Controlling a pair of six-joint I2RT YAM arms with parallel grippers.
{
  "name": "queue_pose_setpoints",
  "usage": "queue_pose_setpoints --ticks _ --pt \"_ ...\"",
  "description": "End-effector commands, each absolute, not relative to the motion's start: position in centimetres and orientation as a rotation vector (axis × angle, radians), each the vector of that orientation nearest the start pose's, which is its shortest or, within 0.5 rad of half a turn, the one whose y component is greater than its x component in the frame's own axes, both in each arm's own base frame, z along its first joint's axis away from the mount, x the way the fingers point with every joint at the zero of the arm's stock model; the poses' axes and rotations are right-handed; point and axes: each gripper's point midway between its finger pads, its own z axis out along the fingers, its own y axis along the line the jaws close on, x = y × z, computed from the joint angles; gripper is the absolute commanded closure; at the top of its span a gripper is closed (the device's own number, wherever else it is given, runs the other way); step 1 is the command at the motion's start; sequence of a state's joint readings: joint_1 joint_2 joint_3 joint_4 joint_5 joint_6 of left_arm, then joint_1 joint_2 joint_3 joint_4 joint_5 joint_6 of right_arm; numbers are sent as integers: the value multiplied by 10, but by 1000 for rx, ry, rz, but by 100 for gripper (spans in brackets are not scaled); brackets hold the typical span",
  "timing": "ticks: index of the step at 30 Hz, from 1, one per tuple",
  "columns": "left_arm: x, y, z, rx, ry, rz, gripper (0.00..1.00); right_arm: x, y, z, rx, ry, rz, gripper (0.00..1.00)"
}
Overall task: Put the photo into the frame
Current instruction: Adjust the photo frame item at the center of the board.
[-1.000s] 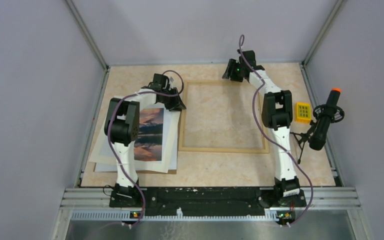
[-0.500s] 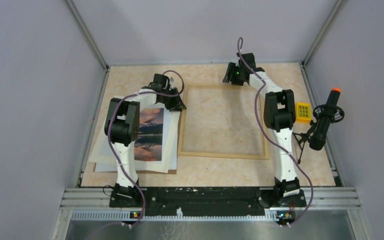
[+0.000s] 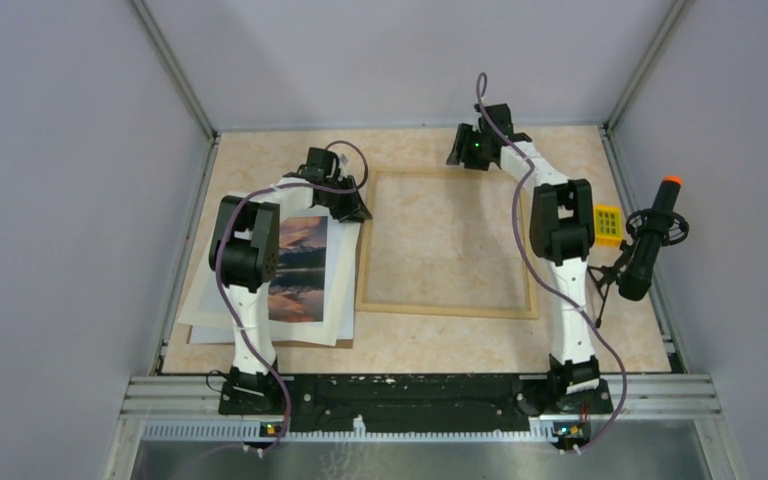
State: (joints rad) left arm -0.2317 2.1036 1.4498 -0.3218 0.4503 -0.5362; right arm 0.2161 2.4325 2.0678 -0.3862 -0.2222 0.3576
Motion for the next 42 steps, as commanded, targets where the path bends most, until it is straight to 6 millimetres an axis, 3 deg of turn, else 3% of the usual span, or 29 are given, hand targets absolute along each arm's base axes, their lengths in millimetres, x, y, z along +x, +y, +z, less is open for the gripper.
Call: queue_pose_setpoints --ticks 1,12,17,30,42 --pt "434 -202 10 -219 2690 -811 67 587 191 100 20 2301 548 46" --pt "433 -203 9 -232 2698 -818 67 578 189 72 21 2400 538 47" --pt "433 -202 6 -245 2704 -813 68 564 190 75 18 2431 558 47" --pt "433 -202 6 -248 2702 -806 69 562 189 70 22 2458 553 47" --pt "432 -203 3 -250 2708 -817 69 555 193 81 2 2458 591 48"
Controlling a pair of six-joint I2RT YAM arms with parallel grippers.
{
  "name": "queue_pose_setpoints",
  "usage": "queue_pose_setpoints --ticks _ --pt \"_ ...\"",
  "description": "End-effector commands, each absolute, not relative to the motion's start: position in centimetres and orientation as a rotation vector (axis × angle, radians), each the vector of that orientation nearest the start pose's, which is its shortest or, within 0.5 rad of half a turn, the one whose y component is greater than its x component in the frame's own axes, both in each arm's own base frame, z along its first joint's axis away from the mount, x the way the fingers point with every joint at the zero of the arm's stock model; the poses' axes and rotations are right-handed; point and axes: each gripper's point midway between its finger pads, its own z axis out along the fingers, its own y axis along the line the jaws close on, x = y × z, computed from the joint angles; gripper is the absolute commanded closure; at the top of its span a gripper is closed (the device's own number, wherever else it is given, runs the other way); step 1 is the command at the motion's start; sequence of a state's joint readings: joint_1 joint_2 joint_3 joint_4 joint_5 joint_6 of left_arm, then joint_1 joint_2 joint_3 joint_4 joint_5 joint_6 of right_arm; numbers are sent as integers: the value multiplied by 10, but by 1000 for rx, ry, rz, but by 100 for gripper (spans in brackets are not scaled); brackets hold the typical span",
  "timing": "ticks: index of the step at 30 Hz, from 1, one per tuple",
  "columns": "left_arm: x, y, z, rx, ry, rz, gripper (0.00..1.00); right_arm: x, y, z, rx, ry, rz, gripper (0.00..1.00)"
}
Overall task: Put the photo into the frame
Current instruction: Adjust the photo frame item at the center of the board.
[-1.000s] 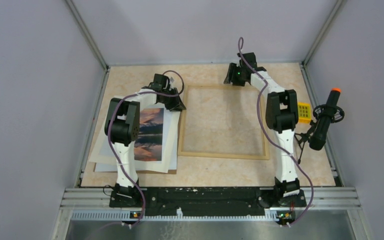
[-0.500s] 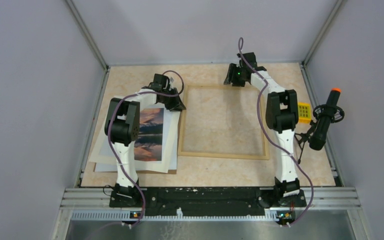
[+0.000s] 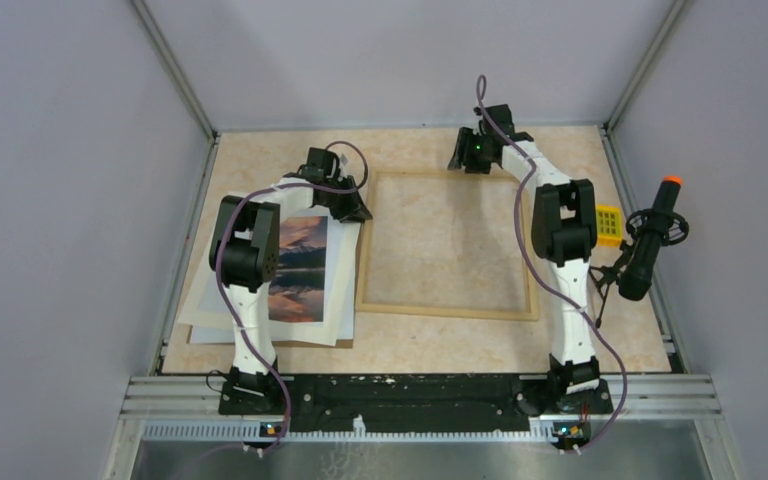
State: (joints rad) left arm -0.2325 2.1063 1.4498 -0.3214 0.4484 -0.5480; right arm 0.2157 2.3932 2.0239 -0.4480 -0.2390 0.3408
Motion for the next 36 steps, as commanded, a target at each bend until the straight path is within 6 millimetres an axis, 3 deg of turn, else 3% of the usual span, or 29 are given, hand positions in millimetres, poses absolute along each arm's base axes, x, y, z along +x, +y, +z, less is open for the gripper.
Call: queue_pose_setpoints --ticks 1,13,19,22,27,29,31,32,36 --pt "432 -203 3 -251 2709 -817 69 555 195 82 -2 2456 603 48" --pt "433 -204 4 -247 2705 -825 70 543 205 78 -55 2499 691 48" --pt "437 -205 10 -225 2687 -822 68 549 204 87 -104 2475 666 46" --pt "442 -208 24 -200 2652 -833 59 559 197 113 -149 2432 593 40" --pt "449 -206 73 -134 2535 -829 36 563 162 158 -201 2386 326 24" --pt "448 -201 96 -129 2495 -821 25 547 149 165 -206 2417 236 21" --pt "441 -199 120 -117 2453 -834 17 515 145 161 -229 2478 166 19" --pt "436 -200 132 -110 2432 -849 13 495 150 173 -254 2466 152 19" --pt "402 -202 159 -85 2393 -942 10 409 191 168 -457 2456 184 20"
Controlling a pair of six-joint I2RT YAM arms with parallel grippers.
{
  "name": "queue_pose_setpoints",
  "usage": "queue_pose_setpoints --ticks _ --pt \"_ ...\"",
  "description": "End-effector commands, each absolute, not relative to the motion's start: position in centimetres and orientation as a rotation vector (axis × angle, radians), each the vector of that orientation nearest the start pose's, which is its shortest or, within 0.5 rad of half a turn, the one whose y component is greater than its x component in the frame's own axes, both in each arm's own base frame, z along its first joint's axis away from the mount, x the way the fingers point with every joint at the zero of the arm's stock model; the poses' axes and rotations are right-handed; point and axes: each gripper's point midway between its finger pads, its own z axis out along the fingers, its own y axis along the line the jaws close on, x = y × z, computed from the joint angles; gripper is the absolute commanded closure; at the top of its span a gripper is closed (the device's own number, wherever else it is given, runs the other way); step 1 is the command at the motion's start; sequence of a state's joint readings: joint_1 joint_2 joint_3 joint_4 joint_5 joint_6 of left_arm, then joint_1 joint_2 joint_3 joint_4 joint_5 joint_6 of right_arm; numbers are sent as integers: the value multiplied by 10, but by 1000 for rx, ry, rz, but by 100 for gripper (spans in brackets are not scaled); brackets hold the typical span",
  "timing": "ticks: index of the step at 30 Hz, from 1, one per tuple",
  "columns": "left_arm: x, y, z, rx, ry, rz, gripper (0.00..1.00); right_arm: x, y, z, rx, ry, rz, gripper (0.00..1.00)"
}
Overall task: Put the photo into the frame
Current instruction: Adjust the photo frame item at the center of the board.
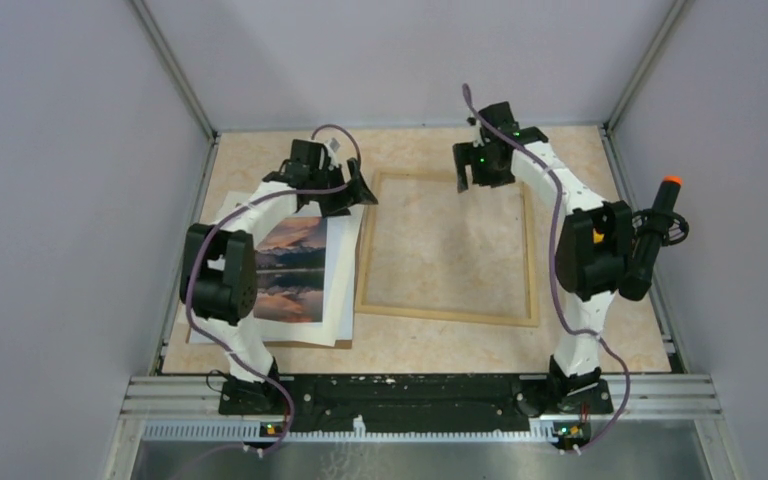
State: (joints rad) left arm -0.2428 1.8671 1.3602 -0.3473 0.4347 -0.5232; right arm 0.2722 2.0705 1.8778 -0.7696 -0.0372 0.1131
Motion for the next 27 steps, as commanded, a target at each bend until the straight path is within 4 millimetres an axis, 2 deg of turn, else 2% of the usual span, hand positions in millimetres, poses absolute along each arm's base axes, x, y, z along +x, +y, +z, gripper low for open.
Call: queue_pose_setpoints --ticks 1,2,3,5,7,9,10,12,15,17,19,20,21,23,25,27 --pt "392 -202 163 -80 2391 -965 10 389 202 170 -517 2450 204 22" --pt "382 -202 166 -73 2388 -983 10 364 215 166 -602 2451 225 23" --pt "371 -201 163 -71 2401 -996 10 346 223 165 -681 2436 239 25" --pt "353 -199 171 -41 2389 -1016 8 305 243 163 -878 2389 294 26" --pt "335 -199 171 -12 2399 -1046 7 270 254 155 -1023 2351 296 27" --pt "316 -199 167 0 2419 -1083 5 245 256 142 -1094 2348 291 28" --pt "306 -199 164 3 2425 -1108 5 239 251 139 -1073 2356 281 29" --pt "287 -203 158 3 2436 -1164 5 236 243 133 -899 2408 274 29" --pt "258 -217 146 5 2458 -1256 6 241 220 131 -498 2507 239 28" --pt "240 -229 136 24 2486 -1288 6 243 194 126 -187 2582 263 27" --pt "226 -241 129 44 2496 -1317 7 238 174 119 34 2627 305 28" --pt "219 -246 128 57 2498 -1335 7 235 164 115 97 2635 301 32" --pt "214 -249 125 68 2506 -1343 8 230 154 111 129 2642 269 38" --pt "205 -252 122 72 2525 -1344 9 223 151 108 91 2654 268 53" --pt "199 -250 119 63 2529 -1335 9 213 167 100 -43 2698 355 52" --pt "199 -246 118 46 2523 -1302 9 205 176 89 -72 2747 352 48"
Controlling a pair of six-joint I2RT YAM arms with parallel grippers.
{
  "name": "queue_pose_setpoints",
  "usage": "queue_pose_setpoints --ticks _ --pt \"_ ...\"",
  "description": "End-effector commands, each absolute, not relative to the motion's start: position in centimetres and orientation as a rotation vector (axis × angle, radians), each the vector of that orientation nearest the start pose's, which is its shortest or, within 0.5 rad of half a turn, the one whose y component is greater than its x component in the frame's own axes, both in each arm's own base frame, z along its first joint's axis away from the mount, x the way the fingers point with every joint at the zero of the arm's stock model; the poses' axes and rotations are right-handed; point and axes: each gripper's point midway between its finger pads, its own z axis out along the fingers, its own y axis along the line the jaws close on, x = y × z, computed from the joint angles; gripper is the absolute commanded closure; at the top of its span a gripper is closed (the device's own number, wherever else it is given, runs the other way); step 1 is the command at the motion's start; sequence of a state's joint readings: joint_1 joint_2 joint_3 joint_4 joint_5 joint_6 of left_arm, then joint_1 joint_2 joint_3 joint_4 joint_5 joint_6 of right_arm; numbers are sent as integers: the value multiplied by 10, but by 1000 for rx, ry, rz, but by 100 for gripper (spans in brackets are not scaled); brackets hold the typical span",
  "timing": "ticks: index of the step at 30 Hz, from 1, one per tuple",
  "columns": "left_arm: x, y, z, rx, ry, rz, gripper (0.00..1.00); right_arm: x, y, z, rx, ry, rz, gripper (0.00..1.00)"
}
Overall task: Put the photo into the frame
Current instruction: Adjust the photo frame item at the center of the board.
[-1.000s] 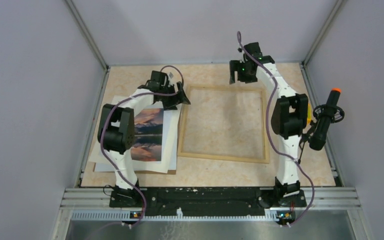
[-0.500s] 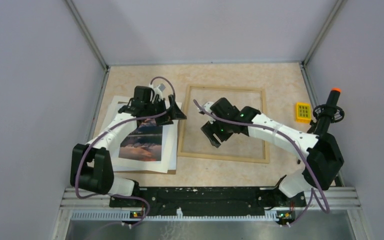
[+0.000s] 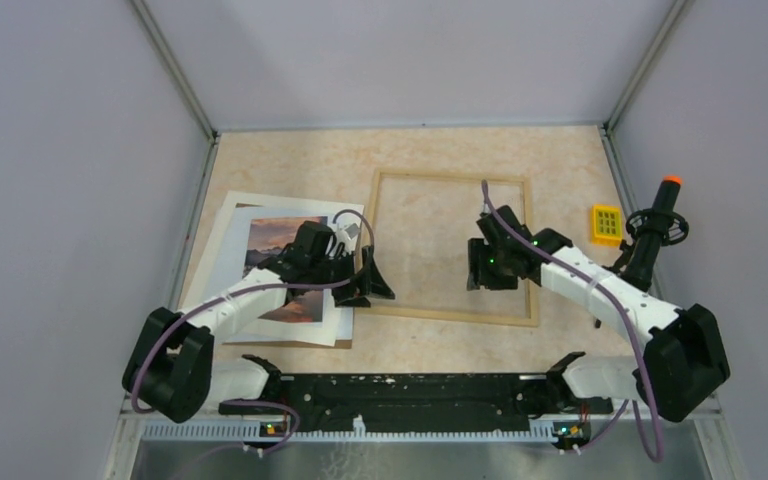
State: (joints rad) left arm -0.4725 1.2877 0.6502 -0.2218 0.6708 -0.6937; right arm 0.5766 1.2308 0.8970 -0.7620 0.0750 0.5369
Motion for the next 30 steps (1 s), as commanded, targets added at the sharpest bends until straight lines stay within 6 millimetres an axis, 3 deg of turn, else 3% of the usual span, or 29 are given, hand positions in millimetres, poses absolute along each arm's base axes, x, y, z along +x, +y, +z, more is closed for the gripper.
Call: queue_pose_setpoints --ticks 1,5,9,14,18,26,30 --pt "199 -244 115 28 2534 -1277 10 200 178 84 -5 2778 353 45" --pt "201 -240 112 -22 2544 -1250 12 185 206 75 356 2802 592 41" --pt "211 -236 111 -72 2530 -1186 12 180 188 70 809 2737 387 39" --pt "224 -230 108 -134 2530 -1089 14 152 216 48 1165 2796 563 42" --pt "228 -231 108 -146 2518 -1088 14 147 226 39 1297 2741 591 45" --pt "217 -237 103 -65 2530 -1163 16 153 217 34 1413 2670 500 49" --pt "214 -240 104 -24 2506 -1201 15 161 206 37 1512 2539 525 50"
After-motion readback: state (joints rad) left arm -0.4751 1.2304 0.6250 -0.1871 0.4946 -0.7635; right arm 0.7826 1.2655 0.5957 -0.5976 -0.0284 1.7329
